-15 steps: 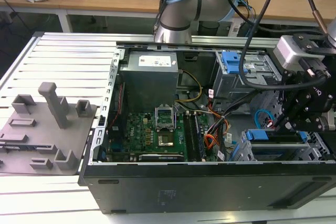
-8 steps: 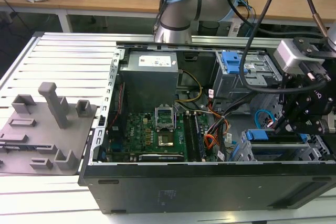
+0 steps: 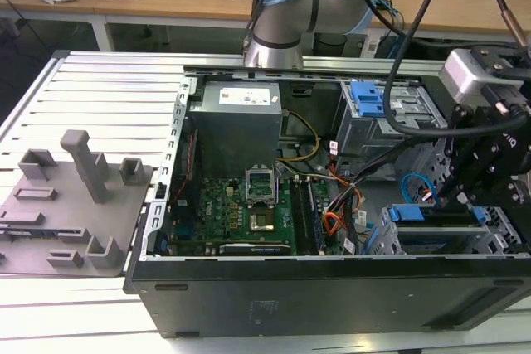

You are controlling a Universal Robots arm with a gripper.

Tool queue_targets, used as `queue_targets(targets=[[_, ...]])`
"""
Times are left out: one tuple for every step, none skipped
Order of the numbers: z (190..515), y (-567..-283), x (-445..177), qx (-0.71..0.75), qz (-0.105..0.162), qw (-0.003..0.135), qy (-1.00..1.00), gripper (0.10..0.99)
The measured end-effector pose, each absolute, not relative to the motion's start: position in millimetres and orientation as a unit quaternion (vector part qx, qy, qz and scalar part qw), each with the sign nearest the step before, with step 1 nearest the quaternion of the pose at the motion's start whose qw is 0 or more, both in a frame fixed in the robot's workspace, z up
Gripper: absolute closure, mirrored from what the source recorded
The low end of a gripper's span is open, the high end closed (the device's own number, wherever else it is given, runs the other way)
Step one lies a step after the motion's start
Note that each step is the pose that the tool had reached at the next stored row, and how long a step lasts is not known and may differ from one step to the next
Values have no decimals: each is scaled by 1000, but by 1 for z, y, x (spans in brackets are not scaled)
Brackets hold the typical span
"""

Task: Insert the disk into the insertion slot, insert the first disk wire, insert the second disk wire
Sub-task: 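Insert the second disk wire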

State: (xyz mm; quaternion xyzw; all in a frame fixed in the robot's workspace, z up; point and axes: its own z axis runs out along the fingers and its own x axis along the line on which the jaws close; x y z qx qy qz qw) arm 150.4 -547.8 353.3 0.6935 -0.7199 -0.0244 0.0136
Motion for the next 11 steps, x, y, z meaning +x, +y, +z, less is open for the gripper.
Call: queue_targets(targets=[[355, -548, 150, 694, -24, 14, -720, 847], [356, -548, 150, 694, -24, 14, -720, 847], [358, -548, 150, 694, -24, 14, -720, 847], [364, -548, 150, 694, -24, 14, -720, 847], [368, -548, 150, 694, -24, 14, -720, 847], [373, -548, 150, 694, -24, 14, -720, 847], [373, -548, 150, 694, -25, 13, -720, 847], [373, -548, 150, 694, -25, 13, -720, 847], [373, -548, 150, 694, -24, 14, -720, 847], [373, -548, 150, 694, -25, 13, -720, 847], [373, -548, 150, 694, -25, 13, -720, 847]])
